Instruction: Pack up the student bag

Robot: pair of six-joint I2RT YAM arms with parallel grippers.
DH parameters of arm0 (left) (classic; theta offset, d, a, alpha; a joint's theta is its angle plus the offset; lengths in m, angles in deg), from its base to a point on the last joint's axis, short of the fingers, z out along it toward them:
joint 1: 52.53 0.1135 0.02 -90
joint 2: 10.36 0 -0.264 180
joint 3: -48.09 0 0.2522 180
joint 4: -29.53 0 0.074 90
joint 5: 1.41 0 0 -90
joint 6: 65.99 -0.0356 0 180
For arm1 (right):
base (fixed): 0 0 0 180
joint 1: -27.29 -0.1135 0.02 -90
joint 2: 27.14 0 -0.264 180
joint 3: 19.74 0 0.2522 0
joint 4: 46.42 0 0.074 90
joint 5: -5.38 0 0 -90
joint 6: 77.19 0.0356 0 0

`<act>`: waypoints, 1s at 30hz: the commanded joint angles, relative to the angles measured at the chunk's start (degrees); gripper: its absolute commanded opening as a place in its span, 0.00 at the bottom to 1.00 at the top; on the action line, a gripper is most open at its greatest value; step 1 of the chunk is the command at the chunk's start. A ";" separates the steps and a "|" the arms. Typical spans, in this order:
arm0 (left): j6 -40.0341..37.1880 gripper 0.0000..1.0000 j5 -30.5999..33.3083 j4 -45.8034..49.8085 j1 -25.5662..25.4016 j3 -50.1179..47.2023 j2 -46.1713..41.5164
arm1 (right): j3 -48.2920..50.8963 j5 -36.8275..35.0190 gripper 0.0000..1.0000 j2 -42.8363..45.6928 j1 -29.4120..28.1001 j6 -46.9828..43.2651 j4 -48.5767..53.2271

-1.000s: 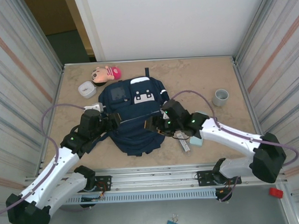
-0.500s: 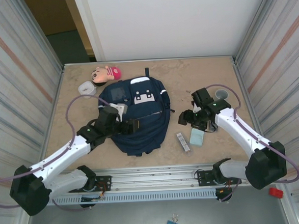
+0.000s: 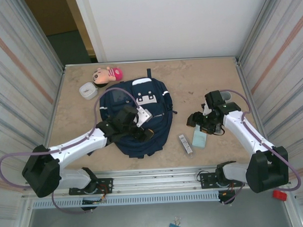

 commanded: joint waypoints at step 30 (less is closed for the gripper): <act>-18.91 0.53 -8.42 -2.33 10.34 1.84 6.51 | 1.18 6.00 0.72 1.60 2.29 -1.81 -5.03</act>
